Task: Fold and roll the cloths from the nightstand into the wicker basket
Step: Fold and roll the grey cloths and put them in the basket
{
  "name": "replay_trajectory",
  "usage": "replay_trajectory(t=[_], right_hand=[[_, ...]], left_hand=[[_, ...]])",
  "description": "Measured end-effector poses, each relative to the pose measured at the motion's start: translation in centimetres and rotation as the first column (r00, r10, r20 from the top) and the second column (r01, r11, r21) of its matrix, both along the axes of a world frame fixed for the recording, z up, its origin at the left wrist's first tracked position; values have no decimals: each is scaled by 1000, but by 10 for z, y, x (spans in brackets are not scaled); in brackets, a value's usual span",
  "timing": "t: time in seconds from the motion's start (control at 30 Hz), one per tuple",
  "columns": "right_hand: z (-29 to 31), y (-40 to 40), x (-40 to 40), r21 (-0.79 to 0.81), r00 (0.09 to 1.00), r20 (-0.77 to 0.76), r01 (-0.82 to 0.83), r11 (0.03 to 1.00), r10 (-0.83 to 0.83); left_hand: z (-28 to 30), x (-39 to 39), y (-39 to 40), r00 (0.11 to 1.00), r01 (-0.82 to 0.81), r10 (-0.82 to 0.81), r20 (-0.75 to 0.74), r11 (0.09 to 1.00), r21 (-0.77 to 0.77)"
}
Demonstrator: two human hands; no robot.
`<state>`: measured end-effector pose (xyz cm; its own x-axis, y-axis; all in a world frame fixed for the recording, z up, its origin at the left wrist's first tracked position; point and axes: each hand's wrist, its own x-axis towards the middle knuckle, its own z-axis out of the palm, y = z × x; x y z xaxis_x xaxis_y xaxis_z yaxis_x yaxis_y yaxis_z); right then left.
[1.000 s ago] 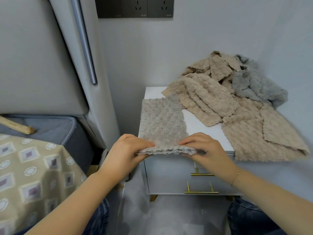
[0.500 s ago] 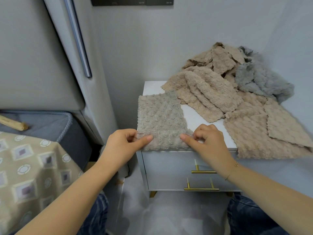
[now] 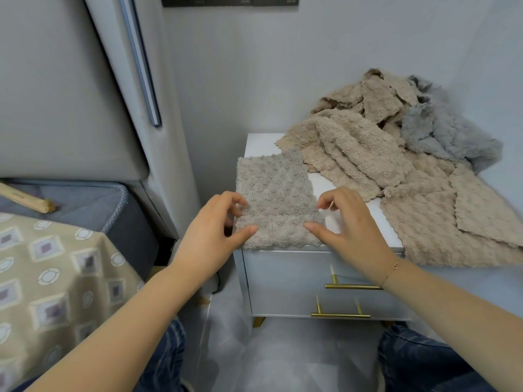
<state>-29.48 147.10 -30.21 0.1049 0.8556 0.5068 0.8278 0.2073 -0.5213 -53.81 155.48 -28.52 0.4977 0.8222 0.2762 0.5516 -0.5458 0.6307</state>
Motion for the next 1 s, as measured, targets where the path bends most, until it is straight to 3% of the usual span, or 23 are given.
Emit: replay_trajectory(t=[0.17, 0.33, 0.47, 0.57, 0.73, 0.87, 1.0], right_hand=[[2, 3, 6, -15, 976, 174, -131, 991, 132], [0, -2, 11, -25, 962, 237, -134, 991, 136], [0, -7, 14, -68, 943, 303, -125, 990, 140], [-1, -10, 15, -80, 937, 318, -124, 989, 143], [-7, -18, 16, -149, 927, 342, -109, 983, 155], [-10, -21, 13, -96, 935, 335, -92, 991, 119], [-11, -26, 8, -23, 941, 328, -76, 997, 79]], left_hand=[[1, -7, 14, 973, 219, -207, -100, 967, 128], [-2, -15, 22, 952, 253, -199, -233, 938, 235], [2, -17, 19, 960, 237, -161, -231, 904, 355], [1, -13, 17, 937, 322, -221, -271, 848, 421], [-7, -21, 14, 927, 333, -251, -277, 892, 307], [-11, -27, 4, 928, 311, -246, -280, 925, 220], [-18, -25, -6, 930, 305, -225, -292, 914, 266]])
